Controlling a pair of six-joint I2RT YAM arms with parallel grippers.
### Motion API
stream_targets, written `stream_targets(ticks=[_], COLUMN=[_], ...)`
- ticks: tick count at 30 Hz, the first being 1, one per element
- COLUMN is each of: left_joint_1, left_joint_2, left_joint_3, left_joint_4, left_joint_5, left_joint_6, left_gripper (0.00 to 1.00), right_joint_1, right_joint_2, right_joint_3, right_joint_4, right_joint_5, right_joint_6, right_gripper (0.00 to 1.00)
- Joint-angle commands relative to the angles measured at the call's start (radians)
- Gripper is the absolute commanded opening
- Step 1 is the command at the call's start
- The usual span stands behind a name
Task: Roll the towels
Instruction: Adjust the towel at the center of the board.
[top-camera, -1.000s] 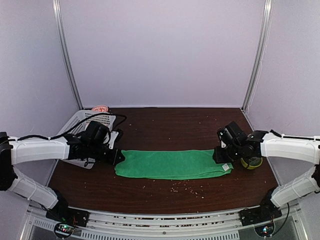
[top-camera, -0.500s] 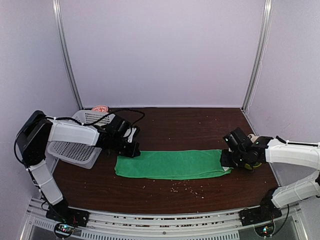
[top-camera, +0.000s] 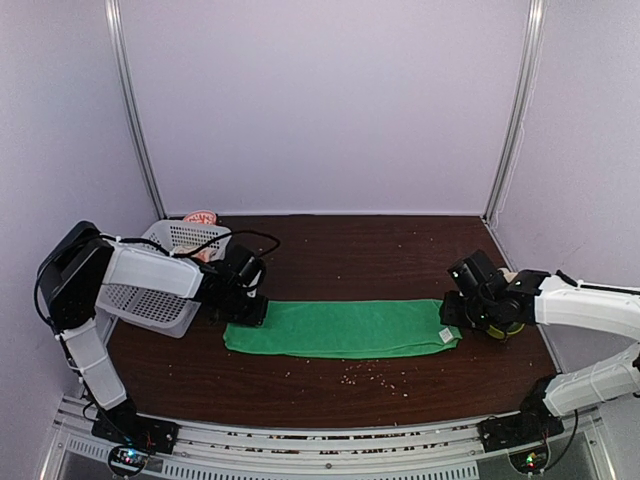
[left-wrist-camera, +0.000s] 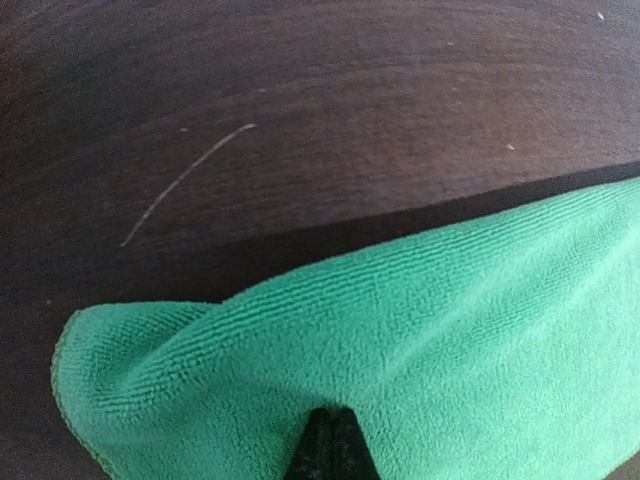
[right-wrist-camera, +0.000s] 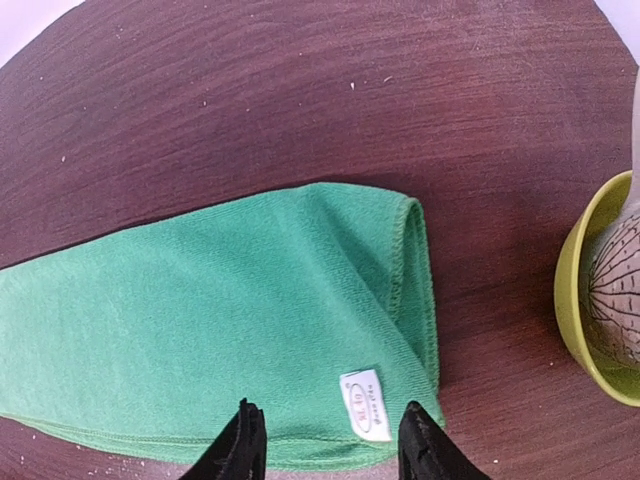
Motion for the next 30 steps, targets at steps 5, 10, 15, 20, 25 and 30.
stream_targets(ticks=[5,10,15,20,25,30], left_joint_1=[0.052,0.051,-0.047,-0.136,-0.153,-0.153], left_joint_2=[0.007,-0.039,-0.064,-0.064,-0.026,0.06], left_joint_3=[-0.022,-0.017,0.093,0.212,0.262,0.321], left_joint_4=[-0.237,-0.191,-0.162,-0.145,-0.076,-0.083], left_joint_5=[-0.231,-0.115,0.043,0.13,0.223,0.206], left_joint_6=[-0.082,-0.034,0.045,0.075,0.07,0.075], left_gripper=[0.0,0.0,0.0,0.03,0.07,0.05], right_joint_1=[0.004,0.004,0.002,-0.013,-0.014,-0.02], right_joint_2=[0.005,-0.011,0.019,0.079,0.107,0.188], right_joint_3=[0.021,0.02,0.022,0.0,0.014,0.066], right_joint_4=[-0.064,-0.053,-0.046,-0.031,0.058,0.096], right_joint_5=[0.089,0.088,0.104,0.091,0.021,-0.028], right_joint_6=[0.081,0.06,0.032,0.035,0.071,0.14], right_gripper=[0.52,0.53,0.54,0.54,0.54,0.53])
